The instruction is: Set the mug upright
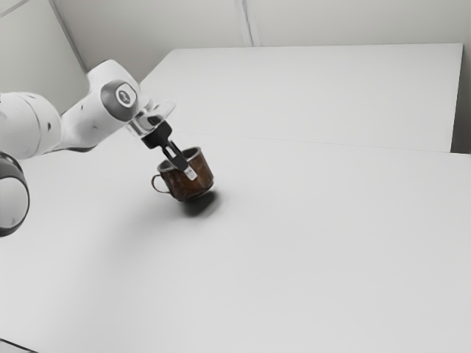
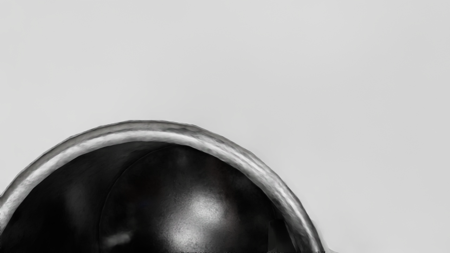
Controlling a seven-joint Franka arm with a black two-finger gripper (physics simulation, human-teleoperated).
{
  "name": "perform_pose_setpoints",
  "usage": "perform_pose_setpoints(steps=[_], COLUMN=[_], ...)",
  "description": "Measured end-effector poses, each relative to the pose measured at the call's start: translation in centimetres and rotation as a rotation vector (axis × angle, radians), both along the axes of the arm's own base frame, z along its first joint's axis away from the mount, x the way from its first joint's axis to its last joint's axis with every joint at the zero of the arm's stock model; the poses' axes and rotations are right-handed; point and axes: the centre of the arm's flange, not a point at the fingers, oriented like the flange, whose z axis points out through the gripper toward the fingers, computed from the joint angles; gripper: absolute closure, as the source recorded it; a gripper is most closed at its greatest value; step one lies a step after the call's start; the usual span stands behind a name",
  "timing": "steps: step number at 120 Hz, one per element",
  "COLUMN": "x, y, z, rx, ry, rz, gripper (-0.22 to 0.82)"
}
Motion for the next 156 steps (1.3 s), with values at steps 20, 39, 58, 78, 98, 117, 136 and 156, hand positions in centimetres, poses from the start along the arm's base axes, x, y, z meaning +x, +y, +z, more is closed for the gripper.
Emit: perform_pose_setpoints(steps=[20, 39, 58, 78, 98, 117, 136, 156], x=[-1.1, -1.8, -2.1, -1.8, -1.7, -1.7, -1.3, -1.2], y=[-1.5, -2.8, -2.8, -2.7, -2.7, -3.3, -4.1, -3.8], z=[-0.4, -1.4, -3.6, -4.6, -4.9, -3.8, 4.1, 17.4], rx=[0.218, 0.285, 0.304, 0.305, 0.289, 0.275, 0.251, 0.283], ry=[-0.02, -0.041, -0.019, -0.002, 0.02, 0.022, -0.021, -0.058], rz=[0.048, 0.155, 0.273, 0.378, 0.457, 0.502, 0.518, 0.508], gripper=[0.77, 0.77, 0.77, 0.77, 0.43, 0.2, 0.1, 0.04])
